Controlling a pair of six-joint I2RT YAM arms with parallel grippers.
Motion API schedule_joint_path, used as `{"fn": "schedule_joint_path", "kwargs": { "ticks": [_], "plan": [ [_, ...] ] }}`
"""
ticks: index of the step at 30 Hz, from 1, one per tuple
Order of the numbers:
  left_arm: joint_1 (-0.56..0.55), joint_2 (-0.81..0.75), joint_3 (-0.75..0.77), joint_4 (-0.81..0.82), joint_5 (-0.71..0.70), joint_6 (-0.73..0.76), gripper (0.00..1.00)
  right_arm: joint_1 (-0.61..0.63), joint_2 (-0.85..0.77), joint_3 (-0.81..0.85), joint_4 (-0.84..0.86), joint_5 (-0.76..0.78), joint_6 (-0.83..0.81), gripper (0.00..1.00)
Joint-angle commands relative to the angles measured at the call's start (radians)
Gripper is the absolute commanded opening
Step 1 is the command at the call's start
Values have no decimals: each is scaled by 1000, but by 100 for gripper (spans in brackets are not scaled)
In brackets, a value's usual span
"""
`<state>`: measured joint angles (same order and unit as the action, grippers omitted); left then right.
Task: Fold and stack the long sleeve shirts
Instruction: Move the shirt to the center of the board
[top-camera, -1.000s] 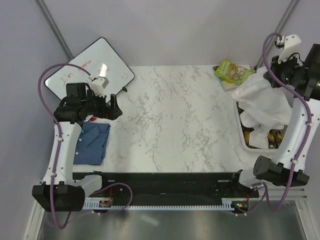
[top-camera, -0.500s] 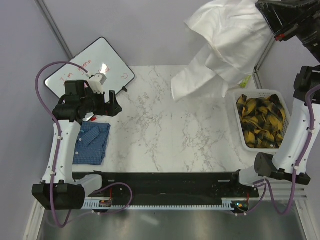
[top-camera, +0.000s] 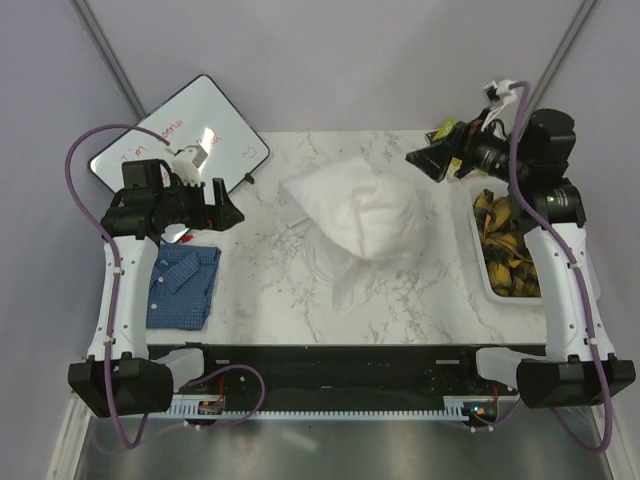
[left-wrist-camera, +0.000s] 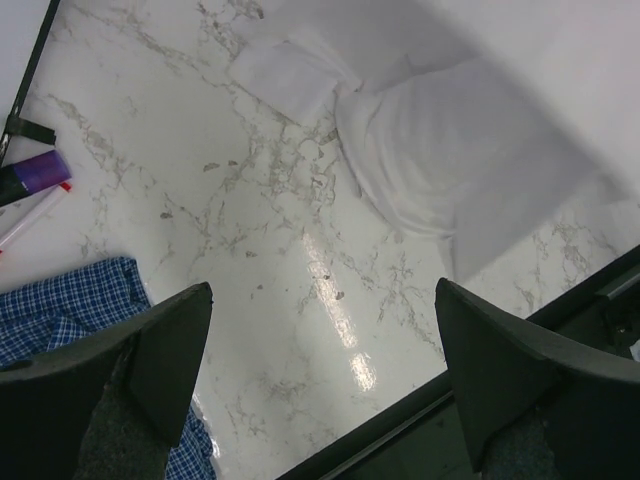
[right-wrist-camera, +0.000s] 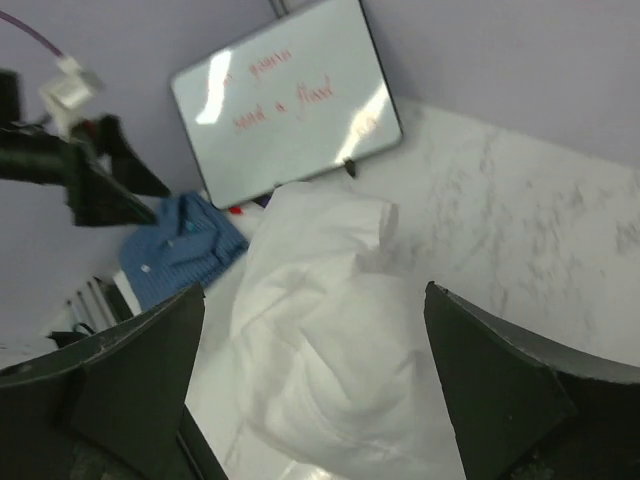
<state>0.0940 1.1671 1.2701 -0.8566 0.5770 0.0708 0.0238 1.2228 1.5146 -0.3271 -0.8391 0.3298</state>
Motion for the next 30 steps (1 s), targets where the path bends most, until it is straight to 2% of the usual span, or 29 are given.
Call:
{"fn": "schedule_joint_path", "kwargs": {
  "ticks": [1, 4, 6, 9, 11, 14, 17, 19, 20, 27, 30],
  "plan": [
    [3, -15, -26, 37, 110, 107, 99, -2, -31, -99, -361, 138, -415, 98],
    [0, 2, -61, 39, 147, 187, 100, 27, -19, -169, -424, 132, -485, 98],
    [-4, 20, -74, 44, 165, 233, 99, 65, -16, -235, -453, 214, -558, 98],
    [-40, 94, -64, 57, 152, 267, 95, 163, 1, -324, -501, 293, -650, 89],
    [-82, 164, -55, 83, 138, 291, 91, 224, 10, -390, -515, 371, -690, 76],
    [-195, 276, -32, 149, 71, 308, 87, 264, 7, -474, -512, 445, -756, 65],
    [-257, 417, 15, 223, 0, 305, 81, 295, -6, -566, -486, 512, -791, 64],
    [-284, 508, 90, 240, -63, 297, 78, 310, -25, -605, -468, 541, -817, 65],
    [-293, 602, 159, 241, -89, 285, 77, 315, -32, -626, -449, 567, -818, 66],
    [-336, 876, 379, 245, -245, 202, 75, 387, -55, -576, -452, 568, -747, 66],
    [-349, 934, 449, 251, -258, 164, 74, 453, -95, -643, -312, 584, -674, 68]
  ]
}}
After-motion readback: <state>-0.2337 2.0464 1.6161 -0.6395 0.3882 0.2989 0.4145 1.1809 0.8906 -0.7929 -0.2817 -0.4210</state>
